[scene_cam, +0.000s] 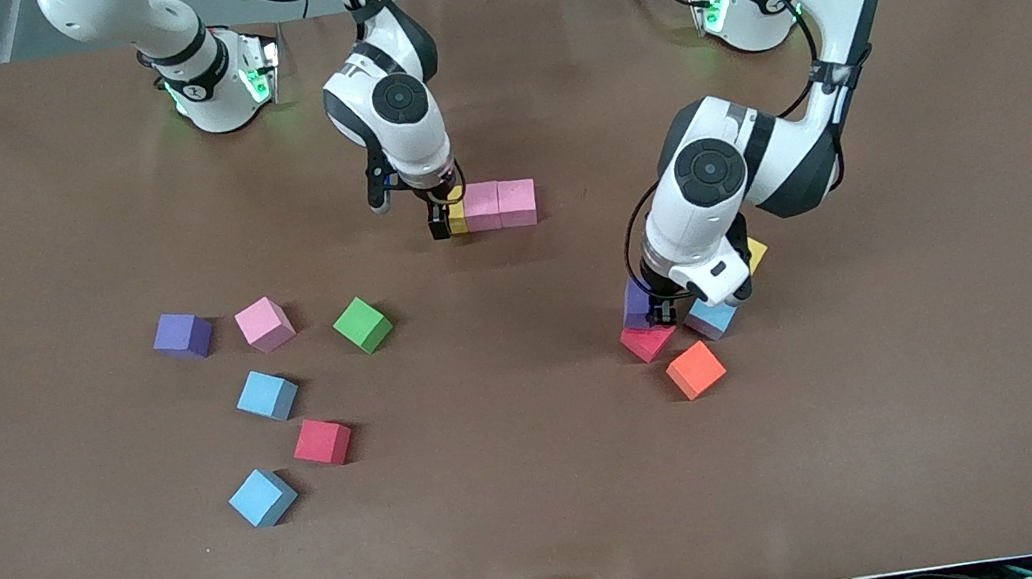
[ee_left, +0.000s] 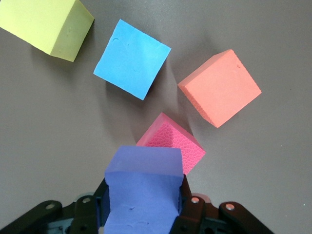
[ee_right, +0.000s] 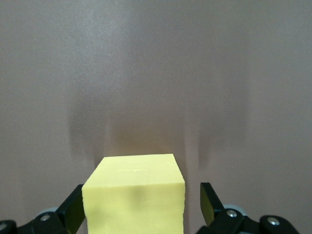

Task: Arrange 11 blocks into digit 3

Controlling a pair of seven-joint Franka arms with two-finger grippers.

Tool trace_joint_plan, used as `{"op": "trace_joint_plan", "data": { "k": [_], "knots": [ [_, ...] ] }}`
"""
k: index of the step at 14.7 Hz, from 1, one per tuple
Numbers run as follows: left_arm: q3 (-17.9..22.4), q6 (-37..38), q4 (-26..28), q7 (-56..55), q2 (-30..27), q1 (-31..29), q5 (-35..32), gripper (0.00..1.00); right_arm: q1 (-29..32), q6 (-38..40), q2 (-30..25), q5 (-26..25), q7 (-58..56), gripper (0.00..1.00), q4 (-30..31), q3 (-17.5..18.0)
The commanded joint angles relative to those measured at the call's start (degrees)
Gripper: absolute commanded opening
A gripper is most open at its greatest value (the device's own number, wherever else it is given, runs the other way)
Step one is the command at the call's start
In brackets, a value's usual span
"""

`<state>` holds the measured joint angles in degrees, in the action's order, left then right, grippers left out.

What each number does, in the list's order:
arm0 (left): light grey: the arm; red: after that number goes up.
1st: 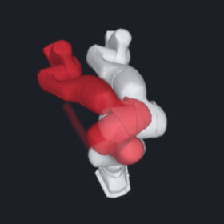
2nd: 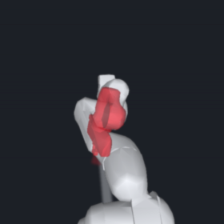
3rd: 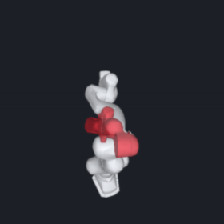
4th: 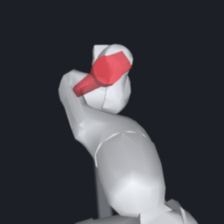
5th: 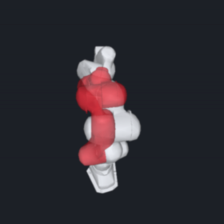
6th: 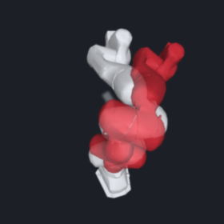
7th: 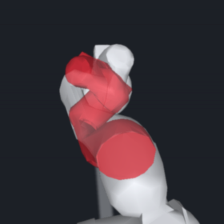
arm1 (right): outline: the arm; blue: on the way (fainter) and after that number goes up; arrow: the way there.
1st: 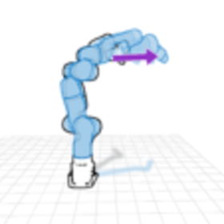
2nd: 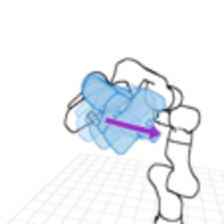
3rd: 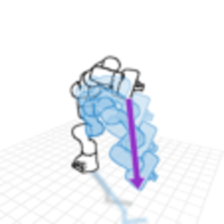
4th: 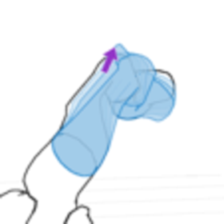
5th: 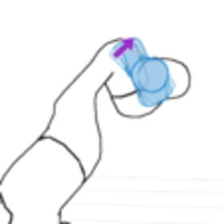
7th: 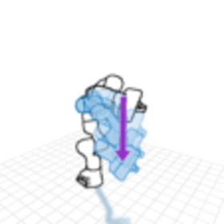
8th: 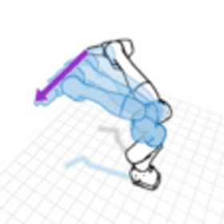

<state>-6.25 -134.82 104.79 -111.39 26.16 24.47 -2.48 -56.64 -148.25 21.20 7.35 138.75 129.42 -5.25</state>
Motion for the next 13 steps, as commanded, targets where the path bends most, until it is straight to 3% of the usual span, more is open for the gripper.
{"op": "trace_joint_plan", "data": {
  "k": [1,13],
  "knots": [
    [0.1,1.05,-1.08,-0.32,0.21,0.23,0.9,0.31,0.04,1.29,-0.28,0.03,-0.85,1.0,-0.39,-0.03],
    [0.19,1.05,-1.17,-0.32,0.38,0.14,0.9,0.31,2.58,7.79,-1.51,0.12,-4.36,1.0,-2.5,0.06]
  ]
}}
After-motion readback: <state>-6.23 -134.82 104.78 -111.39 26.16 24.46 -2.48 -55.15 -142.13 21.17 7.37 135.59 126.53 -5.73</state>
